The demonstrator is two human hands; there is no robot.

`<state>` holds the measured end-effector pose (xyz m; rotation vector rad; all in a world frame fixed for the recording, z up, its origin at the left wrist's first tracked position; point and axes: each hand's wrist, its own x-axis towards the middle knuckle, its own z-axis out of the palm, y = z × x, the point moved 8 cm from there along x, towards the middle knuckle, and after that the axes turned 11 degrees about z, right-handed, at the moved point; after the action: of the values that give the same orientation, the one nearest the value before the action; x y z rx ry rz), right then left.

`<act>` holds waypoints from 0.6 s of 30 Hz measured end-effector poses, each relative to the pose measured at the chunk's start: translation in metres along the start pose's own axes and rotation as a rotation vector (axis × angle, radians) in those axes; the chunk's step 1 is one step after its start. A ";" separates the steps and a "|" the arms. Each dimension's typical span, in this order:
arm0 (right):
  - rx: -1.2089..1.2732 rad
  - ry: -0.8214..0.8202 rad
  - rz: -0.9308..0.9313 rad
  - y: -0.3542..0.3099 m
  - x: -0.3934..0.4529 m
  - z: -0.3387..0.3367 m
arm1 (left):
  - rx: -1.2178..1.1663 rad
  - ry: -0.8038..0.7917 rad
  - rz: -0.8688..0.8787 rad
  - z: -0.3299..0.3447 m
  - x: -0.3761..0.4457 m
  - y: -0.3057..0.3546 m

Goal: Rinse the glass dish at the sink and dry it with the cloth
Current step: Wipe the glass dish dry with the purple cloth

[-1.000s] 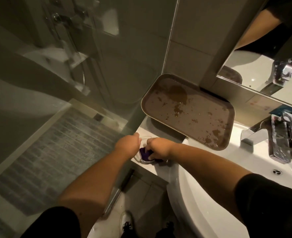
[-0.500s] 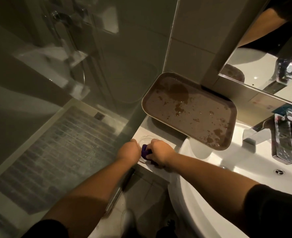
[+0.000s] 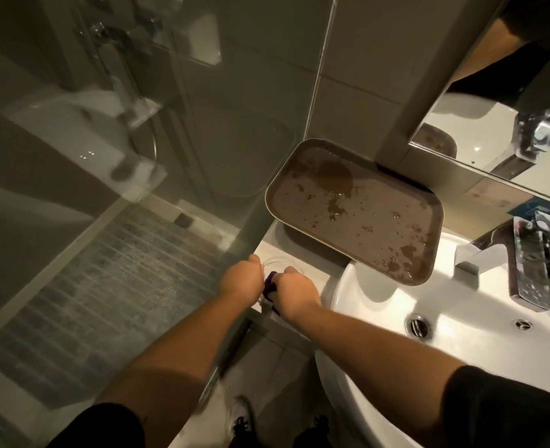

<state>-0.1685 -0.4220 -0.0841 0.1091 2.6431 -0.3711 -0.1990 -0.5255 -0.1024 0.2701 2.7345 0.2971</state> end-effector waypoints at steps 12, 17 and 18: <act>0.595 -0.063 0.269 0.037 -0.009 -0.056 | -0.180 0.033 -0.040 0.001 -0.009 -0.006; 0.968 -0.093 0.331 0.064 -0.042 -0.080 | -0.152 0.005 -0.032 0.009 -0.013 0.000; 0.992 -0.119 0.336 0.067 -0.048 -0.079 | -0.157 -0.005 -0.041 0.009 -0.012 -0.001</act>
<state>-0.1512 -0.3366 -0.0102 0.7891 2.0271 -1.4557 -0.1845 -0.5277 -0.1066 0.1718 2.6894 0.4961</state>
